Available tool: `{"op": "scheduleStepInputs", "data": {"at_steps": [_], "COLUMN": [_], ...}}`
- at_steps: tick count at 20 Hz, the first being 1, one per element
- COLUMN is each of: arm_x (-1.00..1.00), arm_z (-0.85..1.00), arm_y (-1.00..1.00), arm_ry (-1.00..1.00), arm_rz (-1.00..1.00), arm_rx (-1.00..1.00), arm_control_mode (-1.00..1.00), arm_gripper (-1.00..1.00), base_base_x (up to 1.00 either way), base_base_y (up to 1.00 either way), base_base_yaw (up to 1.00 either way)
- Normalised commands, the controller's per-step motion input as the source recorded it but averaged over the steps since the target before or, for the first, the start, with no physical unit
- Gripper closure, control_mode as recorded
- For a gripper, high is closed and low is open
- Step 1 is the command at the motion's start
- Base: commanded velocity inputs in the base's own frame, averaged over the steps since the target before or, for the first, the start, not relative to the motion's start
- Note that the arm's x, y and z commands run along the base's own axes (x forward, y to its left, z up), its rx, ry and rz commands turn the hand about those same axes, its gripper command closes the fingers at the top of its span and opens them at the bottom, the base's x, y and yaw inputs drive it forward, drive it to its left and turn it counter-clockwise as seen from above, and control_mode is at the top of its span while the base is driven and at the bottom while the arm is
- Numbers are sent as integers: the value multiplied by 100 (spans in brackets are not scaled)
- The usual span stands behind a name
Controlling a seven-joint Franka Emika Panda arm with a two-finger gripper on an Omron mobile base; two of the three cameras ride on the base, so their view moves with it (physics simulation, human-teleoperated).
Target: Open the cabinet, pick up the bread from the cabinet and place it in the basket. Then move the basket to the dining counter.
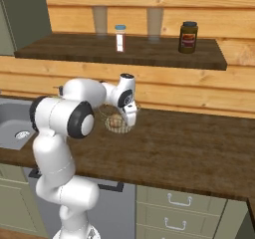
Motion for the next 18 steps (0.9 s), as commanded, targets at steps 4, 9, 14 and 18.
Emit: {"op": "scheduleStepInputs", "data": {"at_steps": [4,9,14,18], "arm_x": [-58,-63,-94,-100], "arm_z": [49,53,63,77], "arm_y": [-14,-6,0,0], "arm_ry": [-14,-6,4,0], "arm_rz": [-35,-25,0,0], "arm_rx": [2,-3,-9,1], "arm_control_mode": [-100,-100,-100,-100], "arm_gripper": [100,100,100,100], "base_base_x": [0,0,0,0], "base_base_y": [0,0,0,0], "base_base_yaw": [0,0,0,0]}}
